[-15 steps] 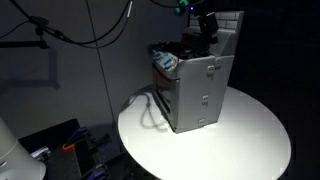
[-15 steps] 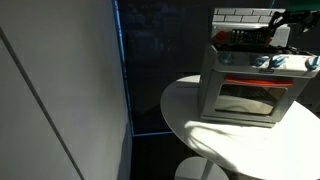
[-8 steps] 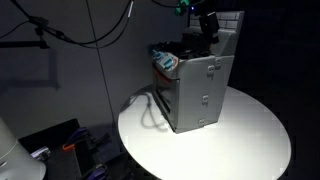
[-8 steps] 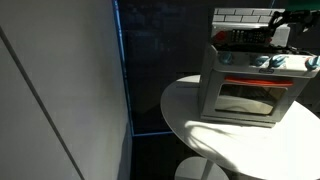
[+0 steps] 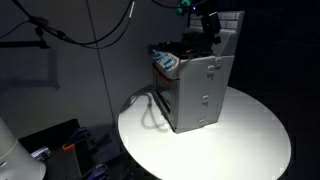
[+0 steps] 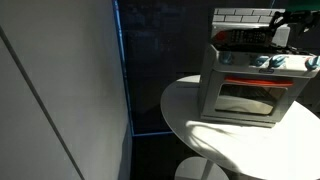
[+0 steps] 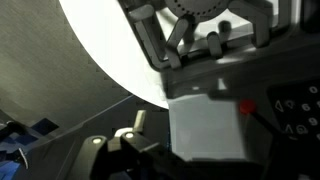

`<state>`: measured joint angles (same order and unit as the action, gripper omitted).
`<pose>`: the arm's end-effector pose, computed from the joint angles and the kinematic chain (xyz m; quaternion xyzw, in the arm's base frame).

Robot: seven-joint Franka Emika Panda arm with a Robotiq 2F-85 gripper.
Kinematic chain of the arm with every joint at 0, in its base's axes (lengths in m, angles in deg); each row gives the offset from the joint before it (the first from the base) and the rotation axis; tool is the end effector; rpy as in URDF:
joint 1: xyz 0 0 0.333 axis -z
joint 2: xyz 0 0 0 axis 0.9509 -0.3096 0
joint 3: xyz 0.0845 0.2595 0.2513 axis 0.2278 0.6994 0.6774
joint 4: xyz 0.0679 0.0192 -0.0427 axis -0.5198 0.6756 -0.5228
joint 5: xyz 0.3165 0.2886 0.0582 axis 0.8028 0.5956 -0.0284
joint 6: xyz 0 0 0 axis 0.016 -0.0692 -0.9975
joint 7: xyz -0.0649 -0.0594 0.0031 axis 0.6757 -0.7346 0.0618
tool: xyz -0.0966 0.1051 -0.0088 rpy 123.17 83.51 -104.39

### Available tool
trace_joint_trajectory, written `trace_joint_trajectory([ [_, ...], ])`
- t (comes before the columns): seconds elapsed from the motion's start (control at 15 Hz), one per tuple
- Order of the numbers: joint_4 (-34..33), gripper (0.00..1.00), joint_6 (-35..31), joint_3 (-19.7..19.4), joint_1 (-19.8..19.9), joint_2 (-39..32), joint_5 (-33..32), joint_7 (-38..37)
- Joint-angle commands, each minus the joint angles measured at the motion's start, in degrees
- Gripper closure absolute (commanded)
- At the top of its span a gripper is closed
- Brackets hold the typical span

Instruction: Press the top right orange button on the stove

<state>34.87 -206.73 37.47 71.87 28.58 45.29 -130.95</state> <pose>0.7400 -0.1093 0.4930 0.9087 -0.3673 0.1672 0.1068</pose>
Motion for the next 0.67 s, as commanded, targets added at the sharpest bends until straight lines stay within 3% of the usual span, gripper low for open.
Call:
trace_joint_trajectory([
  [0.0,-2.9,0.0,0.0,-1.2,-0.5,-1.8,-1.1,-1.5],
  [0.6,0.1,0.0,1.7,-0.2,-0.1,1.8,1.3,1.6],
])
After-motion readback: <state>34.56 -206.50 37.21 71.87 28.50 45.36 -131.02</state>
